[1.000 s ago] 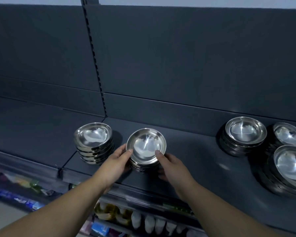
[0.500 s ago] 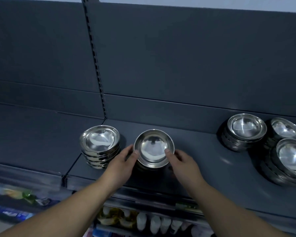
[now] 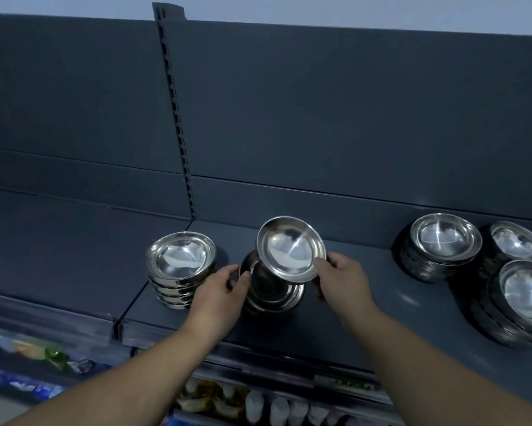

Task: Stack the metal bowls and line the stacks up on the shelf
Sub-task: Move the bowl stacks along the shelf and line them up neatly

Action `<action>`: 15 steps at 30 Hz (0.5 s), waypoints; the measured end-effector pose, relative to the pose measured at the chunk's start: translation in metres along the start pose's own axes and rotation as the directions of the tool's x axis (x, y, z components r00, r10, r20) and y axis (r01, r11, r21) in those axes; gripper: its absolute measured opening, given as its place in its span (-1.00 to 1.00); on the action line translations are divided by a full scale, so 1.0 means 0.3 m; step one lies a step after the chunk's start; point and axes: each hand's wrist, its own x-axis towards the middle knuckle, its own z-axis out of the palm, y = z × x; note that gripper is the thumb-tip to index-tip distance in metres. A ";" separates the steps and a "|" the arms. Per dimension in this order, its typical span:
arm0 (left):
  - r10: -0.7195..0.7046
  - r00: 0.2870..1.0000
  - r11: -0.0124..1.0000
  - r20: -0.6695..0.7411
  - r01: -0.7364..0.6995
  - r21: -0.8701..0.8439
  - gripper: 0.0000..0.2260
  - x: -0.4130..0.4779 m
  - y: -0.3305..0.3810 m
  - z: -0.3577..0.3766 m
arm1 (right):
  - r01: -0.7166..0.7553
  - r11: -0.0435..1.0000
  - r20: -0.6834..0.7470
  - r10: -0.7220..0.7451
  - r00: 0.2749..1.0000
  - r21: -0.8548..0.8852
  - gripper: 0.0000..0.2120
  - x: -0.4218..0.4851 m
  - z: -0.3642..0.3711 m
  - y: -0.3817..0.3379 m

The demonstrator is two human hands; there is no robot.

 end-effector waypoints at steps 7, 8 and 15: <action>-0.040 0.999 0.999 -0.001 0.040 0.004 -0.75 0.017 0.029 0.006 | -0.018 1.000 0.098 0.020 0.995 -0.015 -0.80 -0.008 -0.010 0.024; -0.053 0.999 0.999 0.008 0.053 -0.007 -0.76 0.018 0.030 0.007 | -0.018 1.000 0.101 0.019 0.995 -0.012 -0.80 -0.007 -0.011 0.023; -0.108 0.992 0.970 0.065 0.119 -0.213 -0.86 0.007 0.017 0.021 | -0.034 0.999 0.145 0.036 0.989 -0.019 -0.77 -0.004 -0.005 0.022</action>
